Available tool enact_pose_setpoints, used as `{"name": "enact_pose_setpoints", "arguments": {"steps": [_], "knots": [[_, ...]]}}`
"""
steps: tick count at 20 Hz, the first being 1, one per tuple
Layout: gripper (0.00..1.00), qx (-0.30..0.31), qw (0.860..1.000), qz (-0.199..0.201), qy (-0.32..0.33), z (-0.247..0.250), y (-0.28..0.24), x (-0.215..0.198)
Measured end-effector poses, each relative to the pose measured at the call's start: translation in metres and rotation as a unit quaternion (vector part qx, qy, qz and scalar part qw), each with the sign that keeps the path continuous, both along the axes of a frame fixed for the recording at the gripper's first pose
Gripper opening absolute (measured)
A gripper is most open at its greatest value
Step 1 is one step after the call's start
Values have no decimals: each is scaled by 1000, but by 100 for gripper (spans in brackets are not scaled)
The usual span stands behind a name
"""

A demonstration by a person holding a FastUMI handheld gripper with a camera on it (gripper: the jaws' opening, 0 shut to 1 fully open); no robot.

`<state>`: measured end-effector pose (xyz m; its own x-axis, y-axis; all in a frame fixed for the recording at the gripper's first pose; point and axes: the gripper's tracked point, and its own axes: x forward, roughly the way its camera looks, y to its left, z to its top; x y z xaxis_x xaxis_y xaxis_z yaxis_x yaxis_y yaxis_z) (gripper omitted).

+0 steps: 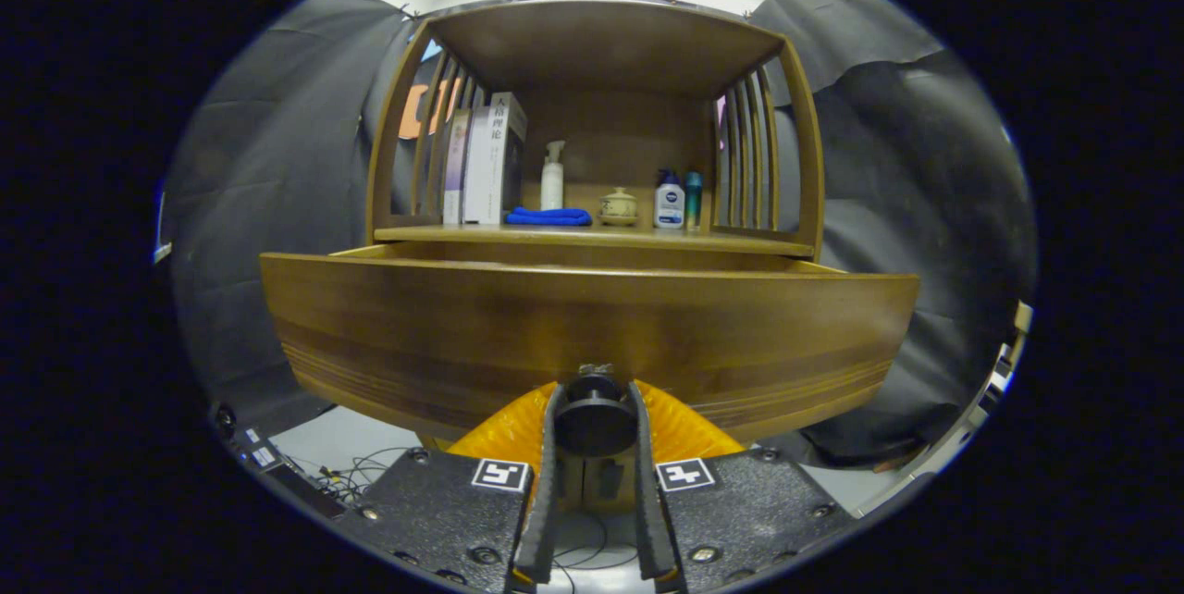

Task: Pull open the drawer, take out the items inside it, and place them on the countertop above the cabinet.

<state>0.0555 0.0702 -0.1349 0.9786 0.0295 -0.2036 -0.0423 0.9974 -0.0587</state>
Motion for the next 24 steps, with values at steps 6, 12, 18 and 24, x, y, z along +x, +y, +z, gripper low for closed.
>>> {"name": "enact_pose_setpoints", "arguments": {"steps": [6,12,18,24], "knots": [[37,2,1000,-3,0,-6,-2,-11],[89,31,998,24,-48,50,-9,-33],[100,54,992,2,-114,179,-45,-26],[100,61,996,26,-53,248,-26,54]]}}
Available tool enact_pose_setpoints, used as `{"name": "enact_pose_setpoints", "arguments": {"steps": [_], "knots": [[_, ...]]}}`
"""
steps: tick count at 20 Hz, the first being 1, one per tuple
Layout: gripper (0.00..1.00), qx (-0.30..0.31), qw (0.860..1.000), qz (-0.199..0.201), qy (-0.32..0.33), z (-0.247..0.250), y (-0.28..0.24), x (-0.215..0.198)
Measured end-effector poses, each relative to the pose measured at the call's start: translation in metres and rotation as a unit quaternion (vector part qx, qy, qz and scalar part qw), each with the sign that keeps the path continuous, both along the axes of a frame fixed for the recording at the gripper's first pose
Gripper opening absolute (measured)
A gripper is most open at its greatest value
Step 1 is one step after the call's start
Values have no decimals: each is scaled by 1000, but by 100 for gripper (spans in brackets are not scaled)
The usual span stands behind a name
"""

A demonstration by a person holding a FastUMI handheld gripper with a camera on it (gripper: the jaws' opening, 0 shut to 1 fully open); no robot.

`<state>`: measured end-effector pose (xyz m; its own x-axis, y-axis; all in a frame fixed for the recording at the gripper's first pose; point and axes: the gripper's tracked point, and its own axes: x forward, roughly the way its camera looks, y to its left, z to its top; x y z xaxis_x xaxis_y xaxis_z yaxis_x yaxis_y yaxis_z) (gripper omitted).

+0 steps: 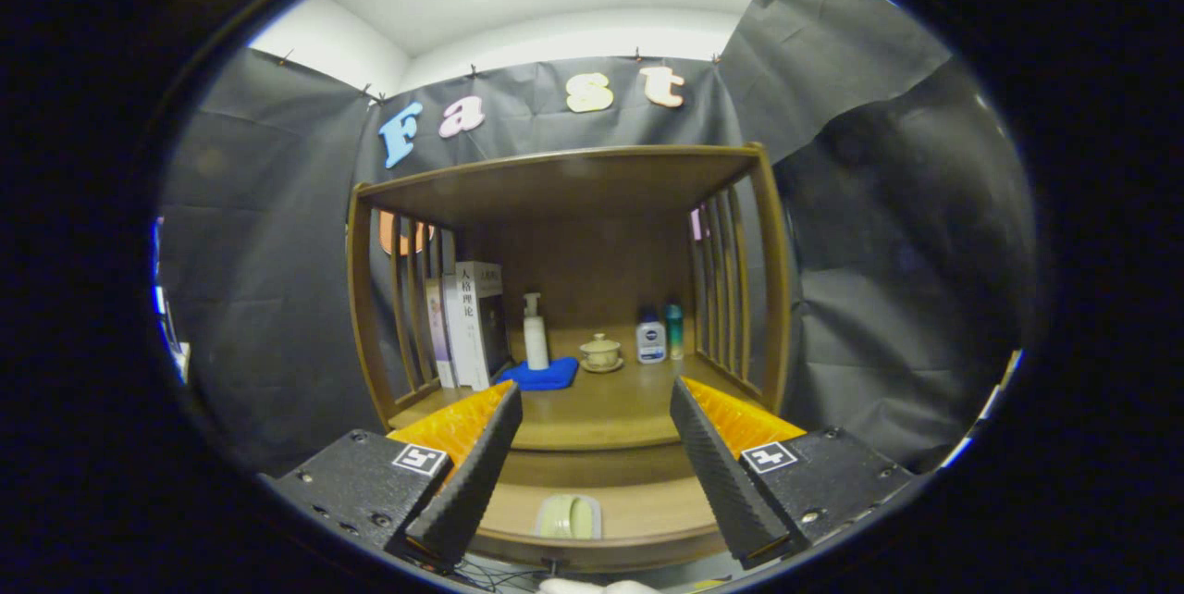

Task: Pull open the drawer, take out the items inside it, and place them on the countertop above the cabinet.

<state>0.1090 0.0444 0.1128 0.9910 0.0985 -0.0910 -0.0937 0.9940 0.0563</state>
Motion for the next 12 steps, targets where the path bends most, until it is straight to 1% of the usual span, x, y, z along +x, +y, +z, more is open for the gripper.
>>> {"name": "enact_pose_setpoints", "arguments": {"steps": [2,4,6,7,8,9,11,12], "knots": [[100,-22,998,6,65,-5,14,28],[100,-36,992,14,116,-16,31,55],[100,-50,982,20,183,-38,44,72],[100,-57,974,28,218,-53,52,80],[100,-63,964,26,257,-70,55,86],[99,-71,953,26,295,-88,57,87],[97,-86,929,36,358,-120,57,81],[94,-94,915,33,390,-140,55,79]]}}
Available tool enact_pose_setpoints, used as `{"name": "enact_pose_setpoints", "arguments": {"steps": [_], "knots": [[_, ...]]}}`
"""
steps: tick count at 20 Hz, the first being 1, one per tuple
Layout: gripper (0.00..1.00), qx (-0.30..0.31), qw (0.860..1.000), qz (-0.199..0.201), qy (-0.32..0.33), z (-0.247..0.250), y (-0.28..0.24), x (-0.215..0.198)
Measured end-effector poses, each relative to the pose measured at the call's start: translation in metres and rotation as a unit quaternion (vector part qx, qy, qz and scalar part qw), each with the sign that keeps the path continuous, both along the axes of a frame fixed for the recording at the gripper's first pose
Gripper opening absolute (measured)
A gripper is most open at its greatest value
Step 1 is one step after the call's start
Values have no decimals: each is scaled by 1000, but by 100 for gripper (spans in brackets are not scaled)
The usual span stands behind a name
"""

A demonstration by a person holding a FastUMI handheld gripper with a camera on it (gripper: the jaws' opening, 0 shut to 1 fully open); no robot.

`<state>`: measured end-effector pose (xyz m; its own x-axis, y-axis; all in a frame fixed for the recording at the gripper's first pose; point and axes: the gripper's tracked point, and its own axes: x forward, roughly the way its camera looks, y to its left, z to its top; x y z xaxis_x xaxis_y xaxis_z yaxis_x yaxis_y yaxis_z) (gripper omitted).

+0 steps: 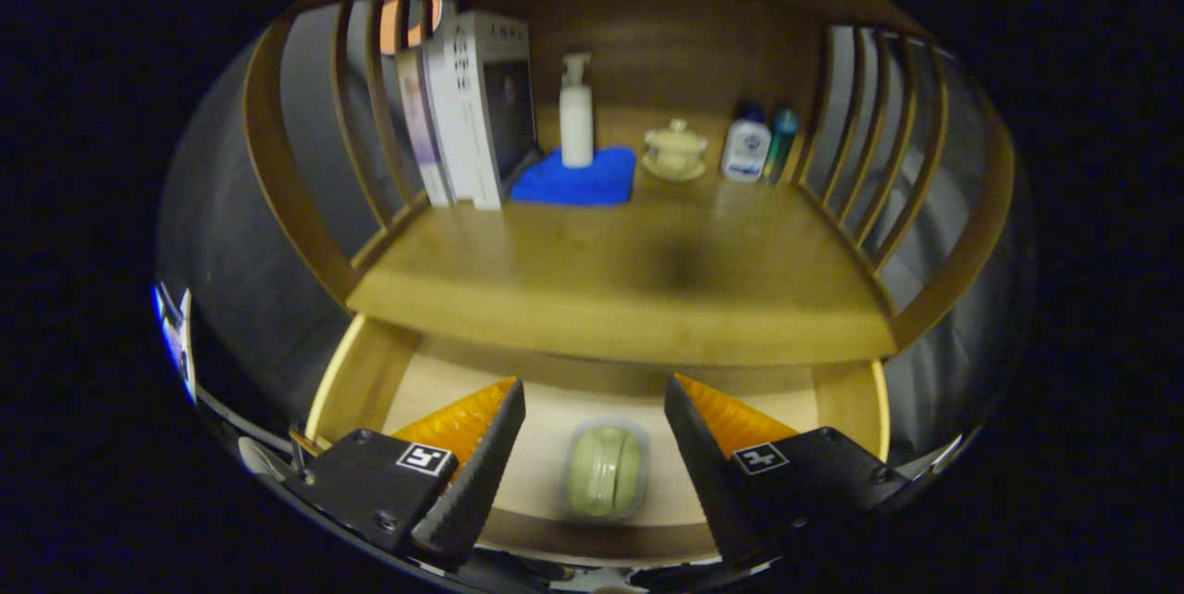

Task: Pull open the drawer, take out the items inside it, and place them on the countertop above the cabinet.

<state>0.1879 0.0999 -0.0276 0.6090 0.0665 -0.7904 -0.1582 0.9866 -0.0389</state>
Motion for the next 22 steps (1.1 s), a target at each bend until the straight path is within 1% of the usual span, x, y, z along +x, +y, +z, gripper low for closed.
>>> {"name": "enact_pose_setpoints", "arguments": {"steps": [1,3,5,8,12,14,16,22], "knots": [[92,-8,999,-4,36,-16,-3,-7],[85,-4,995,-22,95,-48,-6,-18],[77,-6,990,-33,135,-66,-9,-23],[55,-3,984,-44,174,-79,-14,-30],[22,-18,983,-23,180,-81,-21,-27],[20,-24,984,-15,176,-77,-20,-28],[18,-25,987,-16,161,-64,-23,-24],[18,-16,992,-10,121,-4,-26,-25]]}}
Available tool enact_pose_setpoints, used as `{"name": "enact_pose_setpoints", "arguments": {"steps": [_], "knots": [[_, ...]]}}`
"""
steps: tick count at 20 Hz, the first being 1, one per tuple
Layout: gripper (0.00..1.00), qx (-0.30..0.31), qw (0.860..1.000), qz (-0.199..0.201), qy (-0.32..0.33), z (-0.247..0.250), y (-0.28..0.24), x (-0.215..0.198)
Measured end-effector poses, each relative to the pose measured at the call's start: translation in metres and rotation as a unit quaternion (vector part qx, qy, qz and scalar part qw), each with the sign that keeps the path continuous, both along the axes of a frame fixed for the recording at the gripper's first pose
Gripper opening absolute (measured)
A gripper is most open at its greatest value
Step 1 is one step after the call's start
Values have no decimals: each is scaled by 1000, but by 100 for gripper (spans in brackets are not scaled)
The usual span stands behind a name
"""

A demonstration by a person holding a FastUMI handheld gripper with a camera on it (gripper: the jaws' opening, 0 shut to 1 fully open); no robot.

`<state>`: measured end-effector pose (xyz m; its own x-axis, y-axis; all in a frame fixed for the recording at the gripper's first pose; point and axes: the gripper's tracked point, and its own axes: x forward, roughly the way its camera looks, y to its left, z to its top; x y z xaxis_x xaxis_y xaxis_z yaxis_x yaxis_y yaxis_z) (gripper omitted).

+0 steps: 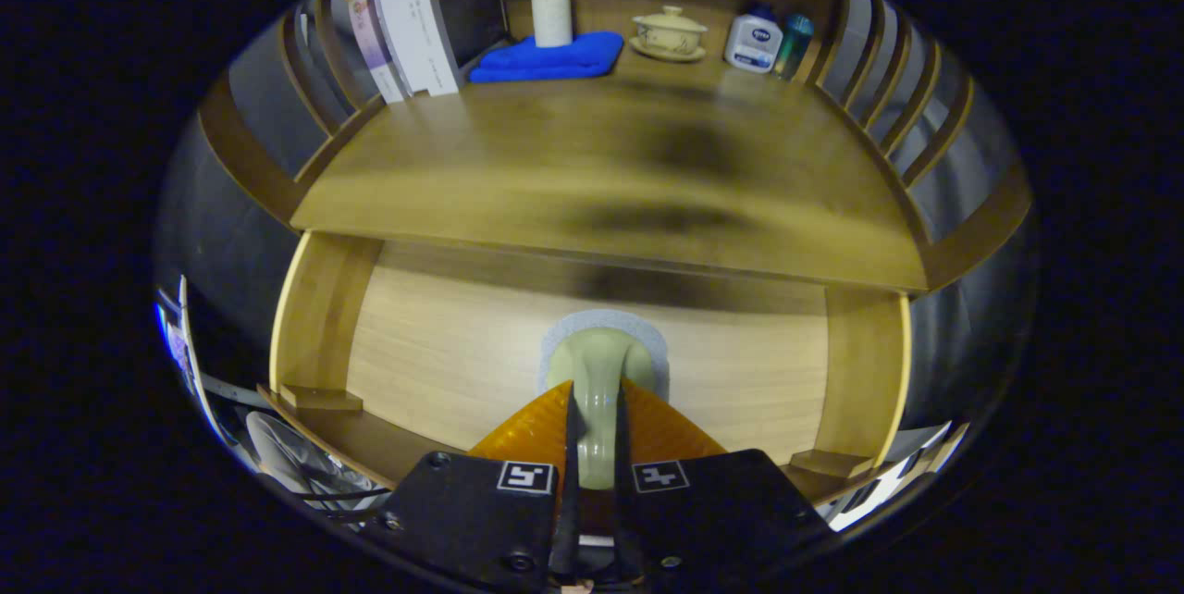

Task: Pull open the drawer, take out the items inside it, and place them on the countertop above the cabinet.

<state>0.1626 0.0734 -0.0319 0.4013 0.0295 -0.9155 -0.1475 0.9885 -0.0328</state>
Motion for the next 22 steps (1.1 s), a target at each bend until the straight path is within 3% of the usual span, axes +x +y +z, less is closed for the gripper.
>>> {"name": "enact_pose_setpoints", "arguments": {"steps": [9,17,22], "knots": [[18,0,999,-1,-39,71,-2,39],[18,-13,1000,-16,-14,78,4,117],[18,-16,1000,-15,13,66,8,145]]}}
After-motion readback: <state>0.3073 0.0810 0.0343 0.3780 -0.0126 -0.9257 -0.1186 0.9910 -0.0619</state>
